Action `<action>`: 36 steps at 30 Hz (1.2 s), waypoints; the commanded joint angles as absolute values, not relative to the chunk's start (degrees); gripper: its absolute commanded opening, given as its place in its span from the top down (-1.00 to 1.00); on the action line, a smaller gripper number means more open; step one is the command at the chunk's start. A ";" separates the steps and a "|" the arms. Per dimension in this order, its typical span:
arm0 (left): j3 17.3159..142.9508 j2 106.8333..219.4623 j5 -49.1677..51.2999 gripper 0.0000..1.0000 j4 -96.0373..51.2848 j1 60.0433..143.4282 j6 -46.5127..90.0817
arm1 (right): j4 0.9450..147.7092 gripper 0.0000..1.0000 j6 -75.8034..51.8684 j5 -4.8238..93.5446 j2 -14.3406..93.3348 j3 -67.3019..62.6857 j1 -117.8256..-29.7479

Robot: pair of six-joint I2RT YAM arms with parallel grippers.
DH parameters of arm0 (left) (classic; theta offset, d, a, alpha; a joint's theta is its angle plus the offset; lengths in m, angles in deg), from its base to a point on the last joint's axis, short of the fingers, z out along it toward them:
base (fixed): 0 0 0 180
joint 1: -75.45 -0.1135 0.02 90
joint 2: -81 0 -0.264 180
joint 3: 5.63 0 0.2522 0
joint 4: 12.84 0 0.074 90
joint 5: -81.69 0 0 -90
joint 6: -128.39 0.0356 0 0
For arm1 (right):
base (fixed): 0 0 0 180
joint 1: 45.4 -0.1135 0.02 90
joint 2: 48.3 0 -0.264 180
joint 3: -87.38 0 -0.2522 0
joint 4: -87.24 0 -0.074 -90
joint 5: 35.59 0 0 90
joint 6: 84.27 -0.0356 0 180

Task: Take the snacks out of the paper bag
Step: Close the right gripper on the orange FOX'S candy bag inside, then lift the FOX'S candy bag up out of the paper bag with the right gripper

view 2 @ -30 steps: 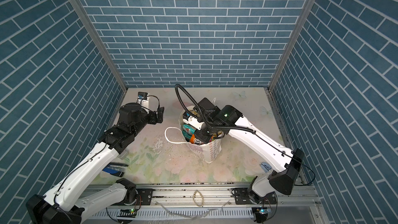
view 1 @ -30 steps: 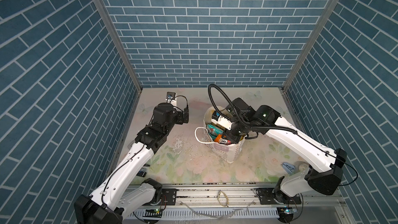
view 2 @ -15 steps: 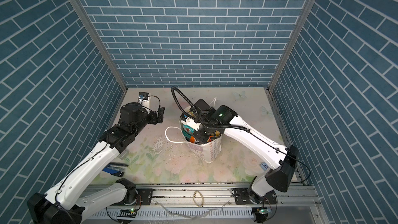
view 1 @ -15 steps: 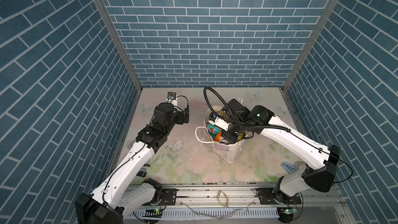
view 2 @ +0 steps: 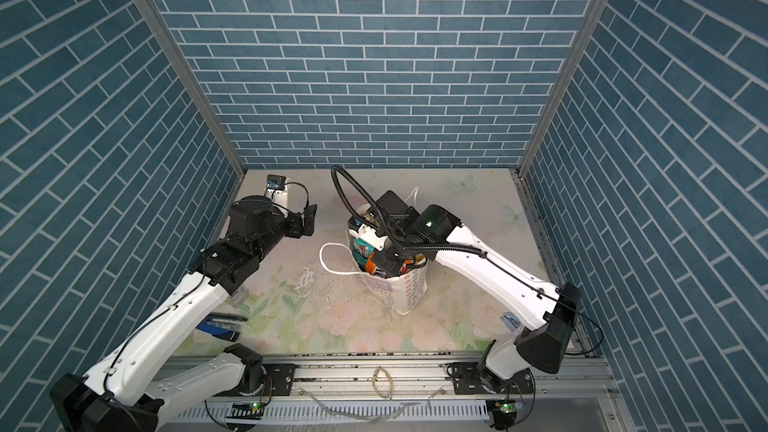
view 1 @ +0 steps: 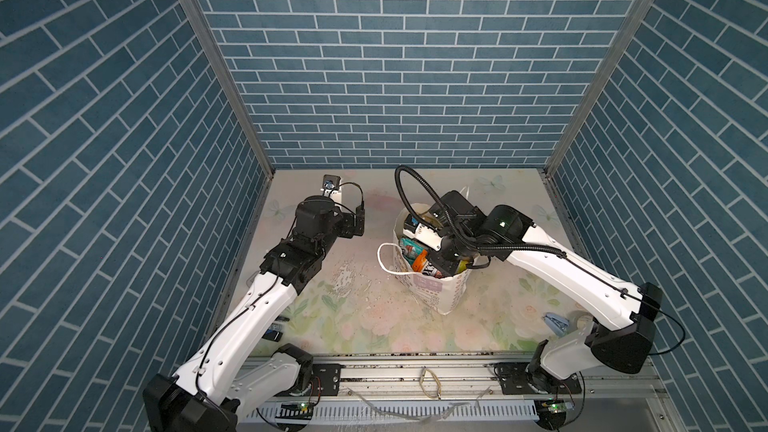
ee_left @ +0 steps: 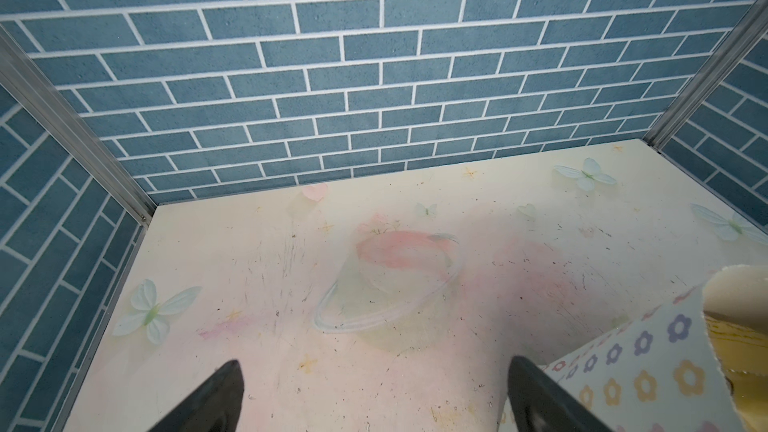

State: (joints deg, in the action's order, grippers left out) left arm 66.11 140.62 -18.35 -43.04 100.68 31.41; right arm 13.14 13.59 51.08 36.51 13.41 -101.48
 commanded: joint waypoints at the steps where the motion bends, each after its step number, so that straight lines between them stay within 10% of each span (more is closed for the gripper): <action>1: 67.80 140.91 -18.18 -0.99 -44.48 100.93 31.98 | 19.22 1.00 15.13 50.99 31.85 13.03 -101.74; 36: 75.16 141.75 -14.61 -0.99 -52.48 101.28 38.54 | 49.60 1.00 12.74 67.87 9.69 5.45 -95.57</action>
